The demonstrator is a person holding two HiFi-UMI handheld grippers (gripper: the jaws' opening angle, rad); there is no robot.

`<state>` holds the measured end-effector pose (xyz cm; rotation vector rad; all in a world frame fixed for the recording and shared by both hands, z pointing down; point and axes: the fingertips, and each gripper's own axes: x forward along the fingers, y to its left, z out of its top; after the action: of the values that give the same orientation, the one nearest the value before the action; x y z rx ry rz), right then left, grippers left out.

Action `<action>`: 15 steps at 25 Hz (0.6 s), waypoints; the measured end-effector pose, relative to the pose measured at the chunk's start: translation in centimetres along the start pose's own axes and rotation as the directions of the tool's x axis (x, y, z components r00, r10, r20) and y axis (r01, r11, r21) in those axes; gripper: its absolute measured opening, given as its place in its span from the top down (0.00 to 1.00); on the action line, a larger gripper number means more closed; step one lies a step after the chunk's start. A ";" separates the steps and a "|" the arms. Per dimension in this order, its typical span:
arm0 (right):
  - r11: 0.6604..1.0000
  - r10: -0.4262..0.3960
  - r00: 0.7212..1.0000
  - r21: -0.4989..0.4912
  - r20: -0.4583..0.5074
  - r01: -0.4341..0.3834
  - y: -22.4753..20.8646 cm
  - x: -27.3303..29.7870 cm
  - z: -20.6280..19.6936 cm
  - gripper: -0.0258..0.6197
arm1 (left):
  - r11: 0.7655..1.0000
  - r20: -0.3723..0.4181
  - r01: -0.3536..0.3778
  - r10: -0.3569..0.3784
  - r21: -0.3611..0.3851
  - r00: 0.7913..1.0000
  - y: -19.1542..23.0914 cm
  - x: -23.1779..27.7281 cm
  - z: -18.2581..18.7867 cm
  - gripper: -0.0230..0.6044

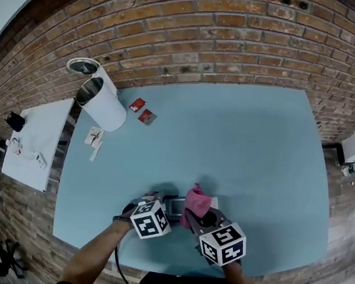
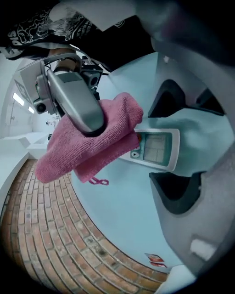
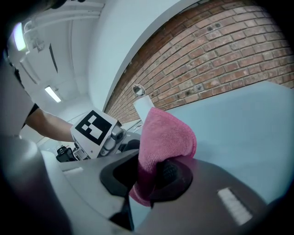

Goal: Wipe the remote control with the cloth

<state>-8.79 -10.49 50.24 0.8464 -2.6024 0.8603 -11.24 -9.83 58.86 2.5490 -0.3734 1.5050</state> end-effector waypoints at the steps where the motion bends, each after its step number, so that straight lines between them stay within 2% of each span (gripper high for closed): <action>1: 1.000 -0.007 1.000 0.006 0.003 0.007 -0.1 0.2 0.1 0.86 | 1.000 -0.008 0.010 -0.010 0.021 1.000 0.0 0.2 -0.1 0.35; 5: 0.999 -0.030 0.999 0.033 0.022 0.029 -0.1 1.6 0.9 0.86 | 0.995 -0.005 0.077 -0.076 0.071 0.997 -0.4 0.7 0.0 0.36; 8: 0.998 -0.041 0.999 0.049 0.031 0.039 0.2 2.7 1.3 0.86 | 0.989 0.015 0.127 -0.128 0.082 0.992 -0.9 0.7 0.2 0.47; 10: 0.998 -0.043 0.999 0.053 0.021 0.042 0.5 3.6 1.2 0.86 | 0.987 0.032 0.129 -0.133 0.096 0.991 -1.0 0.6 0.3 0.50; 15: 0.998 -0.060 0.998 0.023 -0.015 0.060 1.6 5.4 -0.1 0.86 | 0.987 0.037 0.130 -0.134 0.098 0.990 -1.1 0.7 0.2 0.50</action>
<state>-14.02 -11.85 51.85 0.9164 -2.5456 0.8791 -10.45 -8.94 59.37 2.6254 -0.1375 1.4550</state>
